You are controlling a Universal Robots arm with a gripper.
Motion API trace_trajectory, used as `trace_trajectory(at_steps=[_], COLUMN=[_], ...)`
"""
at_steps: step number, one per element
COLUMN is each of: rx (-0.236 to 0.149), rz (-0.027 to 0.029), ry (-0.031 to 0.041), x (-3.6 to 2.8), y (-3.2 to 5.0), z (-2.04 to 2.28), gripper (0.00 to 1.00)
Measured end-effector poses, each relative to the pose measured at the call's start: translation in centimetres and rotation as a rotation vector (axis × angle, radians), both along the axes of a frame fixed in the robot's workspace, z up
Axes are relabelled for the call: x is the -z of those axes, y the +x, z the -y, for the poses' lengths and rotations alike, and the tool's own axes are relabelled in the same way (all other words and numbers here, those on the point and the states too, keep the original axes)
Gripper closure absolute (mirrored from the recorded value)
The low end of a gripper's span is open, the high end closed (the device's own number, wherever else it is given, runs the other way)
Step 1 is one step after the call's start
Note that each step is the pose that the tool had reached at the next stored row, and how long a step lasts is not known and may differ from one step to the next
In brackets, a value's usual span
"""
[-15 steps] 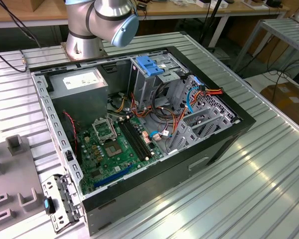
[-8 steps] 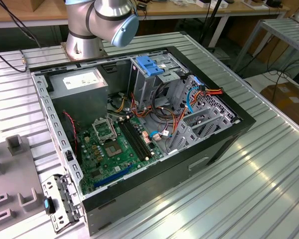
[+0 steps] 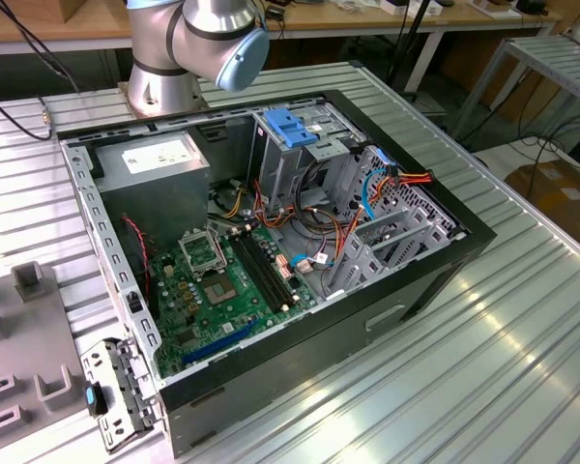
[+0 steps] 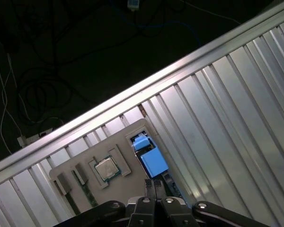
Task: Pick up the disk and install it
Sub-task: 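Pick up the disk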
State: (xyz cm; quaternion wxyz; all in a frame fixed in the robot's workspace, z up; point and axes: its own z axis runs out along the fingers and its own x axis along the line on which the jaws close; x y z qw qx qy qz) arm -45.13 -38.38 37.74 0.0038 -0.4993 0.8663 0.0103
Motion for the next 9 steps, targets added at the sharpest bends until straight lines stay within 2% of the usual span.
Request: trace_trajectory(at_steps=[5, 9], rx=[-0.008, -0.044], rz=[0.0, 0.0001], ry=[0.0, 0.0], x=[0.0, 0.0], y=[0.0, 0.0], z=[0.0, 0.0], gripper=[0.89, 0.89])
